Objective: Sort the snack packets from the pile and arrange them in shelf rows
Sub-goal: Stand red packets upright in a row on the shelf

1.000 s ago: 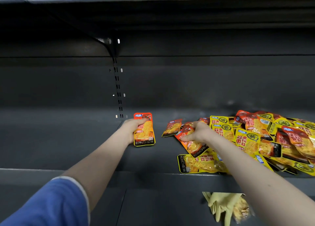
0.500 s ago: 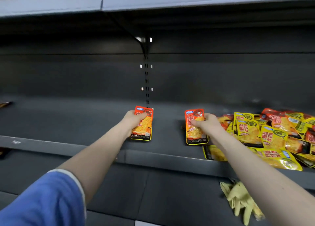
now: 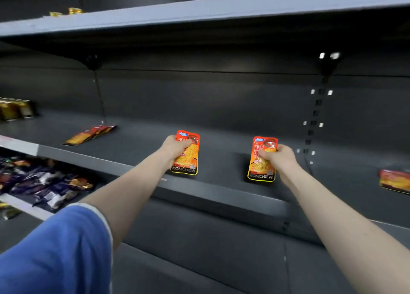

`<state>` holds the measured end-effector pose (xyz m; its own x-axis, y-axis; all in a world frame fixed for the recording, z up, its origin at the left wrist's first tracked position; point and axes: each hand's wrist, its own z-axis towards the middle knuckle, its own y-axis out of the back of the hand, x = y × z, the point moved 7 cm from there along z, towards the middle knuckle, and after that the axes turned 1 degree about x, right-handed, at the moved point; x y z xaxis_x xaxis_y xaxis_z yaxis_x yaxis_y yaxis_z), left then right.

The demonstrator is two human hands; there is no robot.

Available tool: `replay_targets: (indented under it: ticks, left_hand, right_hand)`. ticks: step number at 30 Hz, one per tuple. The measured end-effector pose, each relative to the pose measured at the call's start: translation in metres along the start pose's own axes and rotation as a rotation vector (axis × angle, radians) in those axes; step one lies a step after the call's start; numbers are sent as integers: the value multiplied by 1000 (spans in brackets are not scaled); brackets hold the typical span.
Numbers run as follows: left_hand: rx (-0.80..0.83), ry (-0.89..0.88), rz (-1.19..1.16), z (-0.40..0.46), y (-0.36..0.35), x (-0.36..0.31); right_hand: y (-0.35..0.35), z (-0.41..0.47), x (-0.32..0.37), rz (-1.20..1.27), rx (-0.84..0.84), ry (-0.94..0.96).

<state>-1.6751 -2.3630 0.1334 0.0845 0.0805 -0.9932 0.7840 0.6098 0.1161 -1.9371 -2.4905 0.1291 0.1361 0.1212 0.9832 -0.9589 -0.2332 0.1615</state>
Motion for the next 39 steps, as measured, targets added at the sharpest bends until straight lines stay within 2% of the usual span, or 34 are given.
replay_targets:
  ticks: [12, 22, 29, 39]
  left_hand:
    - [-123, -14, 43, 90, 193, 26]
    - [-166, -93, 158, 179, 341, 3]
    - [-58, -122, 121, 232, 414, 20]
    - [167, -208, 77, 287, 461, 53]
  right_hand:
    - [-234, 36, 46, 19, 161, 15]
    - [-389, 99, 88, 81, 205, 22]
    - [-472, 97, 90, 55, 191, -5]
    - [-549, 65, 74, 43, -68, -62]
